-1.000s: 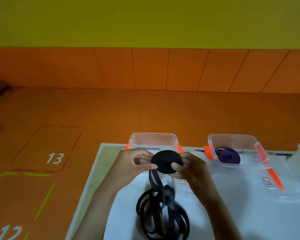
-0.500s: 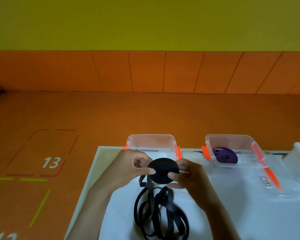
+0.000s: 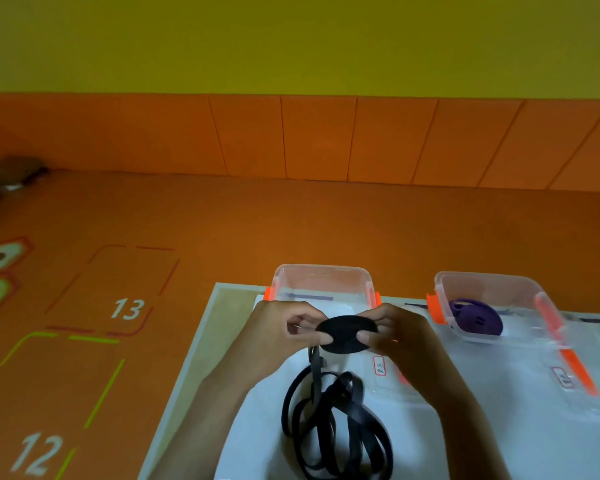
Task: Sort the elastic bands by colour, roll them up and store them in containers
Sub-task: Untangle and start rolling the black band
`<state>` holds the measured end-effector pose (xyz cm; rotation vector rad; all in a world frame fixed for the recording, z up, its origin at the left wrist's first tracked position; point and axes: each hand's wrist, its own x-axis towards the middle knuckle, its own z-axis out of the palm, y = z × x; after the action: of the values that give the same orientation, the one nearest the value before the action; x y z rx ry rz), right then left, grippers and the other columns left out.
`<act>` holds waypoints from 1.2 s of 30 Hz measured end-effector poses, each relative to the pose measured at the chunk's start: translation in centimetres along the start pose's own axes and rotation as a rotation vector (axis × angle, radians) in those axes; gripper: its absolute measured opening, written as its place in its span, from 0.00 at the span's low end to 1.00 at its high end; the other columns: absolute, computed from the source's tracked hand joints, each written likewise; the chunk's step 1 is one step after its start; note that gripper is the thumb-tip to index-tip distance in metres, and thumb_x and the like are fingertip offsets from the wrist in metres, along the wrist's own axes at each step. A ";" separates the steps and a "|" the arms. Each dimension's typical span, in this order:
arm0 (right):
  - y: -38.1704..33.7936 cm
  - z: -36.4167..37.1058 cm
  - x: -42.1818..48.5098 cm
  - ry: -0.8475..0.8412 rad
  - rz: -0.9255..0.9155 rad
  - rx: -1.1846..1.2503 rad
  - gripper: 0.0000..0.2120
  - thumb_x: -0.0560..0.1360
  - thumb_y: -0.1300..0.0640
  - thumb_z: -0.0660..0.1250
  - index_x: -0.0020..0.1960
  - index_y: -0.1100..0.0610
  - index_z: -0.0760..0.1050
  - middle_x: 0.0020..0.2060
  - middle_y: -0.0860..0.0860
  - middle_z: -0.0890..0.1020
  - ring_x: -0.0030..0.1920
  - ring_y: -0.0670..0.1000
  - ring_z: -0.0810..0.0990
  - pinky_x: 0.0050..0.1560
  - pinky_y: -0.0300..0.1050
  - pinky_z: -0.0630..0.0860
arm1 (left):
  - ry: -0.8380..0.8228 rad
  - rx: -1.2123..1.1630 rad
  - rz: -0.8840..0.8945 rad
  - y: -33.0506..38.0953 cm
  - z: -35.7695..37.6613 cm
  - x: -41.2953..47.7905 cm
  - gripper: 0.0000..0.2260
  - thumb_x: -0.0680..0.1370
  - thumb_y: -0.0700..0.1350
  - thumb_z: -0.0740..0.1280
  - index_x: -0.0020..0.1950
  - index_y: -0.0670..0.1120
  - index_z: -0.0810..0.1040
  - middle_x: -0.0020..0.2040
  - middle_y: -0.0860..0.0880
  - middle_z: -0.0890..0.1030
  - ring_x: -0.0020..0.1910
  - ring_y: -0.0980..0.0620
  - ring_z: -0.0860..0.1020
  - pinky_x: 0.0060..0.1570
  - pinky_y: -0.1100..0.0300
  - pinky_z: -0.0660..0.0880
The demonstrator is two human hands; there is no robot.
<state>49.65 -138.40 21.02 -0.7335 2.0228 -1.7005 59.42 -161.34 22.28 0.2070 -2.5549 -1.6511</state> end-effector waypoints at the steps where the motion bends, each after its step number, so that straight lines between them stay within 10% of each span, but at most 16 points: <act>1: 0.4 0.2 -0.2 0.007 0.022 0.049 0.08 0.76 0.59 0.76 0.49 0.45 0.84 0.48 0.50 0.89 0.51 0.49 0.88 0.50 0.42 0.84 | -0.011 0.023 0.010 -0.1 -0.1 0.2 0.08 0.73 0.45 0.81 0.50 0.55 0.88 0.46 0.58 0.88 0.47 0.58 0.86 0.51 0.65 0.81; 5: 2.1 1.4 -0.8 0.039 0.052 0.186 0.07 0.75 0.54 0.76 0.52 0.52 0.83 0.50 0.56 0.88 0.54 0.58 0.88 0.55 0.55 0.86 | -0.084 0.207 0.038 0.1 -0.7 1.0 0.10 0.74 0.42 0.80 0.51 0.56 0.87 0.44 0.62 0.86 0.47 0.60 0.84 0.55 0.63 0.80; 12: 1.9 1.3 0.1 -0.008 0.044 -0.086 0.14 0.72 0.62 0.80 0.49 0.45 0.83 0.45 0.41 0.89 0.45 0.42 0.88 0.43 0.33 0.82 | -0.043 0.285 0.124 -0.2 0.3 0.7 0.12 0.77 0.42 0.78 0.55 0.58 0.86 0.50 0.64 0.85 0.53 0.62 0.82 0.55 0.65 0.78; 20: 2.0 1.2 -0.7 0.088 0.073 0.232 0.09 0.70 0.55 0.79 0.49 0.56 0.84 0.47 0.60 0.88 0.52 0.61 0.88 0.54 0.58 0.85 | -0.001 0.023 0.116 -1.1 -1.0 -0.2 0.16 0.74 0.46 0.80 0.54 0.67 0.86 0.50 0.62 0.87 0.51 0.59 0.85 0.52 0.70 0.78; 24: 2.0 1.3 -0.6 0.048 0.101 0.136 0.07 0.74 0.62 0.77 0.49 0.55 0.83 0.39 0.47 0.88 0.41 0.43 0.87 0.41 0.33 0.80 | 0.007 0.007 0.130 -1.2 -0.9 0.2 0.16 0.77 0.42 0.78 0.57 0.62 0.87 0.51 0.59 0.87 0.52 0.58 0.85 0.54 0.68 0.79; 30: 1.2 1.3 0.0 0.002 0.055 -0.281 0.16 0.72 0.55 0.80 0.51 0.38 0.81 0.46 0.32 0.86 0.49 0.36 0.85 0.47 0.27 0.78 | -0.006 0.203 0.167 -1.2 0.1 0.0 0.15 0.77 0.39 0.78 0.61 0.52 0.87 0.52 0.62 0.84 0.52 0.58 0.84 0.57 0.60 0.82; 36: 0.6 0.8 -0.1 0.053 0.078 -0.031 0.10 0.66 0.53 0.80 0.44 0.42 0.84 0.43 0.47 0.89 0.44 0.48 0.89 0.42 0.36 0.81 | 0.075 -0.024 0.138 -1.5 -0.5 -1.2 0.20 0.74 0.45 0.81 0.62 0.62 0.86 0.55 0.62 0.87 0.55 0.58 0.85 0.57 0.67 0.80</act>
<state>50.09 -138.84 20.24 -0.6177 2.0893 -1.6649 60.78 -162.17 21.10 0.0861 -2.4341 -1.5925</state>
